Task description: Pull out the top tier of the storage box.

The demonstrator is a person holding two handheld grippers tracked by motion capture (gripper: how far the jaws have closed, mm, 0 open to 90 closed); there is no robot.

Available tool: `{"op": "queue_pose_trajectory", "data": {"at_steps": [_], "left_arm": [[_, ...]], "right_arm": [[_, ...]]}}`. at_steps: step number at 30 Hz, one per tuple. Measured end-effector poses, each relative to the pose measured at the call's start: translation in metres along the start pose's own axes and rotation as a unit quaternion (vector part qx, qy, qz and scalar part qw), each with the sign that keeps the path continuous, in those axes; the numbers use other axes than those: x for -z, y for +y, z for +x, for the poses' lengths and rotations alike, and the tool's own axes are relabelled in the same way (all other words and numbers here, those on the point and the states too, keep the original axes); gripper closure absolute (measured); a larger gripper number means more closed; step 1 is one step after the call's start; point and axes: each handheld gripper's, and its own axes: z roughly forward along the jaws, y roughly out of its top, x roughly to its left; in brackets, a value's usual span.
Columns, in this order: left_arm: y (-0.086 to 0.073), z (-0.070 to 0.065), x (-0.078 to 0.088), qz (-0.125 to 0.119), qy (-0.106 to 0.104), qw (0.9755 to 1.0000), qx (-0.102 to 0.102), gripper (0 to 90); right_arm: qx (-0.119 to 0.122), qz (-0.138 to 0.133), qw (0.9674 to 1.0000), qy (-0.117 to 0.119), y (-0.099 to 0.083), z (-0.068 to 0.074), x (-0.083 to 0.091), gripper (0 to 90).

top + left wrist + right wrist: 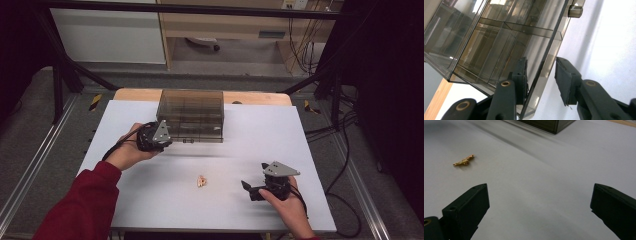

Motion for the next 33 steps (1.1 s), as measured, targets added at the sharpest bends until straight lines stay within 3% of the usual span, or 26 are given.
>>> {"op": "queue_pose_trajectory", "data": {"at_steps": [4, 5, 9, 33], "left_arm": [[-0.0008, -0.0006, 0.0008, 0.001, 0.002, 1.0, 0.002, 62.5], [-0.0004, 0.0006, 0.0005, -0.004, 0.004, 1.0, -0.006, 62.5], [-0.001, -0.0015, 0.0014, 0.001, -0.001, 1.0, 0.007, 62.9], [-0.0077, 0.0005, 0.0086, 0.005, 0.002, 1.0, 0.007, 64.5]], "right_arm": [[0.001, 0.001, 1.0, 0.0, -0.0001, 0.0, -0.0002, 2.6], [0.001, 0.0, 1.0, 0.0, -0.0001, 0.0, -0.0003, 2.6], [0.001, 0.0, 1.0, 0.001, 0.0, 0.0001, -0.0003, 2.6], [-0.005, 0.0, 1.0, 0.005, -0.0003, -0.0002, -0.0004, 2.7]]}}
